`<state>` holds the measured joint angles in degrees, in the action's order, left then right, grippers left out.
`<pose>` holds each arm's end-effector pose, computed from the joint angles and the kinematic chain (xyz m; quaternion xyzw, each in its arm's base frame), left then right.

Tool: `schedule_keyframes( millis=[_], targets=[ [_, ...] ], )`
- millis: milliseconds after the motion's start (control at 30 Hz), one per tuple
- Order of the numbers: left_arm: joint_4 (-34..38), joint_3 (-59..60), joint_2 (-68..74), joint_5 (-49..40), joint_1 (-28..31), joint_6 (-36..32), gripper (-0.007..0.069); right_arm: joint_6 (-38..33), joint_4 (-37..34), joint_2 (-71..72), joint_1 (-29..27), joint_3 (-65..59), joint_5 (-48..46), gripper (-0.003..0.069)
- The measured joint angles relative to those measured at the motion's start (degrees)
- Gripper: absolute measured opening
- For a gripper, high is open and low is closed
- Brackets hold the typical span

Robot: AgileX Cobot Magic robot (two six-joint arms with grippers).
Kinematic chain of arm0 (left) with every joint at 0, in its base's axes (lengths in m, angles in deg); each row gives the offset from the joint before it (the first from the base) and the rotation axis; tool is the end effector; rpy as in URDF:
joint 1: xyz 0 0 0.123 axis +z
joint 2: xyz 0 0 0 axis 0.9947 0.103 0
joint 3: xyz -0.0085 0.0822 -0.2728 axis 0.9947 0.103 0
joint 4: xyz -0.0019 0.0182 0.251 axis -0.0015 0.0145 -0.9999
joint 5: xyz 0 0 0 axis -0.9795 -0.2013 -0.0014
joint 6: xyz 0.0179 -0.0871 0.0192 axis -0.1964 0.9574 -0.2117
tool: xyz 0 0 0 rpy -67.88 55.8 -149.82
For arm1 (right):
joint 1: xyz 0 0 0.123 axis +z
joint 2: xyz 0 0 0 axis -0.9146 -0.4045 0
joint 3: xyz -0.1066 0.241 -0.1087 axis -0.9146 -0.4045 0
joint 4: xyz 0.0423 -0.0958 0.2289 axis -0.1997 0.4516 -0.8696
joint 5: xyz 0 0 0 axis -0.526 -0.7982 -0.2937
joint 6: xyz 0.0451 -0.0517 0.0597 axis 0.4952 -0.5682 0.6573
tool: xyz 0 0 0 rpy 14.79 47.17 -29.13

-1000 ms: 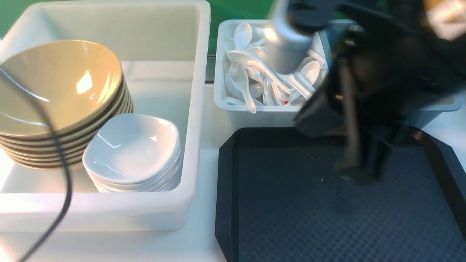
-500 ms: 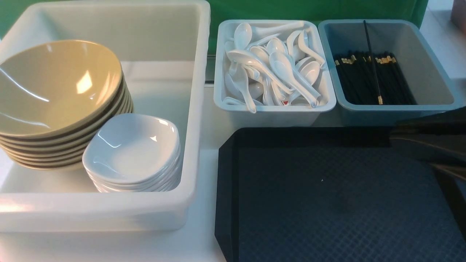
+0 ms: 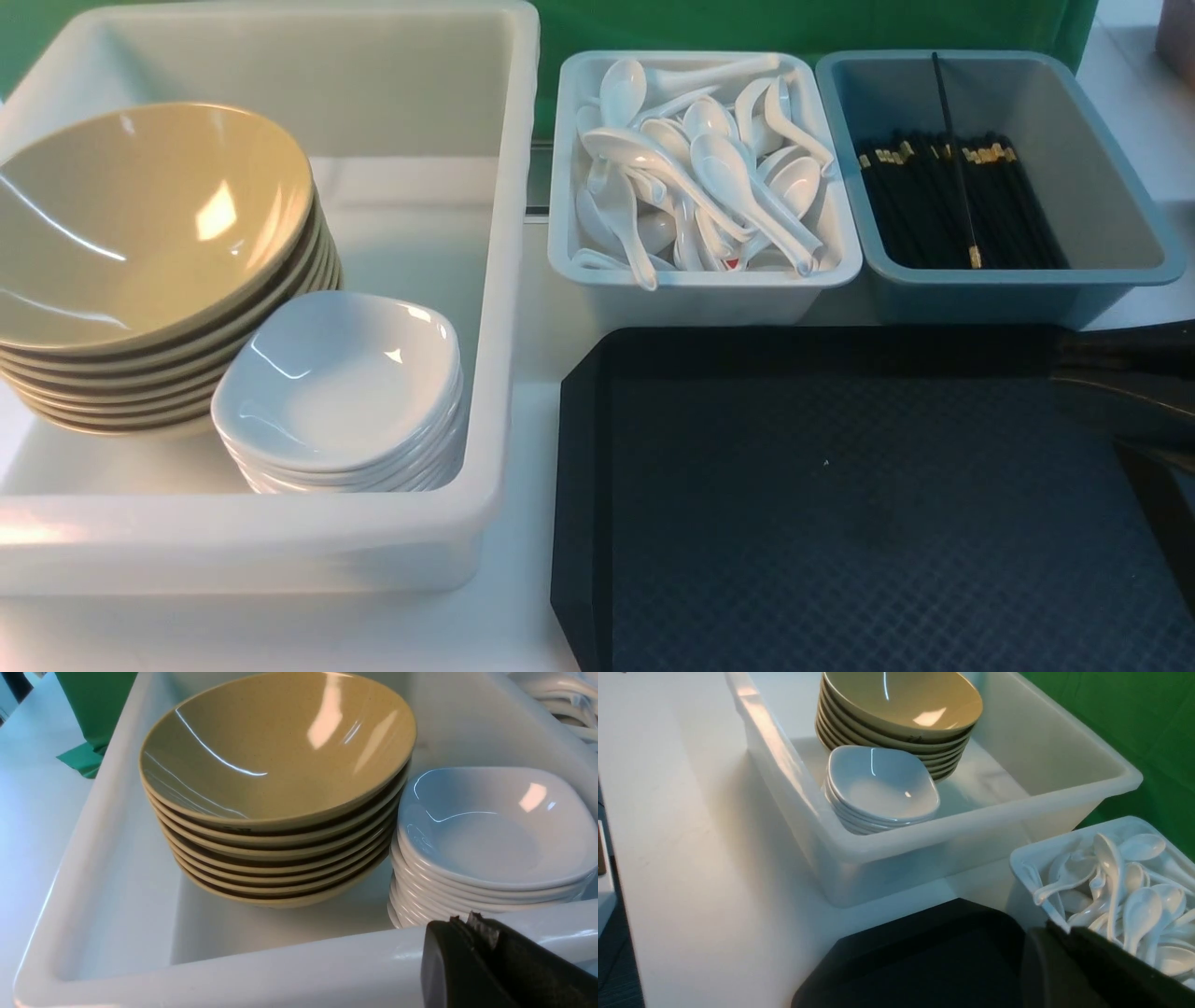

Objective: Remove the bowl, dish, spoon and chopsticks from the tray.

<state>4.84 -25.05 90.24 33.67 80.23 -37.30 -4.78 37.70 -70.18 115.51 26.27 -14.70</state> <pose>0.0335 -0.0013 0.2986 0.0646 0.8131 0.0133 0.5784 0.0842 0.0962 0.3948 -0.4361 0.6947 0.1623 0.5485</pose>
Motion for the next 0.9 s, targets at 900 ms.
schedule_keyframes(
  millis=[900],
  targets=[
    [0.2,0.0,0.0,-0.1,0.0,0.8,-0.0011,22.2,9.6,20.5,-27.7,-25.9,21.1,0.0031]
  ],
)
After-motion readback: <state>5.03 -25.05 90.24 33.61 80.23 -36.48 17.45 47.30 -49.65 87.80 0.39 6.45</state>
